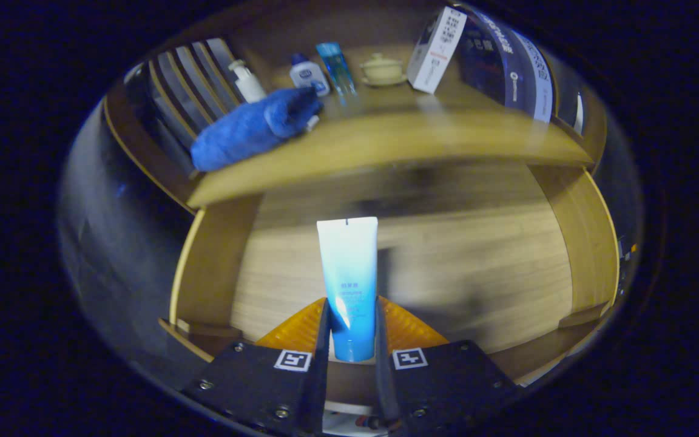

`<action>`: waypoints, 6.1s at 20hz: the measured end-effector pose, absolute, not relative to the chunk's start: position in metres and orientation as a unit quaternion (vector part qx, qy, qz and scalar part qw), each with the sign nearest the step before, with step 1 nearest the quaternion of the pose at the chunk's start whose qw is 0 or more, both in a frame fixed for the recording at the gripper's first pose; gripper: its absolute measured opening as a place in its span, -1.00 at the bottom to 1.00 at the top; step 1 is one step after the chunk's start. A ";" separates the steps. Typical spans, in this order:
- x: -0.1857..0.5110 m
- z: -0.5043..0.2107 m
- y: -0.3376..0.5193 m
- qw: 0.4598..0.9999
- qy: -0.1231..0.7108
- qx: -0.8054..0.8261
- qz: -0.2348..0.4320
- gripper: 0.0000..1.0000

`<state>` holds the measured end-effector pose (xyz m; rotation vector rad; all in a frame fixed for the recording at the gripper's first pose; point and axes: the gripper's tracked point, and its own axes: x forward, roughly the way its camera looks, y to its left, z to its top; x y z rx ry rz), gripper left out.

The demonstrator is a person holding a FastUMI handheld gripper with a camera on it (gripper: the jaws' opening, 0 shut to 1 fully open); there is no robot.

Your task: Pull open the drawer, take out the items inside it, and place them on the countertop above the cabinet.

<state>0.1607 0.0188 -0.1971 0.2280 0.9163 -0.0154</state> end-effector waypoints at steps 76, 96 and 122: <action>0.009 -0.194 0.013 0.991 0.071 0.026 -0.109 0.98; 0.063 -0.225 0.007 0.994 0.064 -0.019 -0.091 0.98; 0.188 -0.231 0.000 0.990 0.088 -0.033 -0.104 0.98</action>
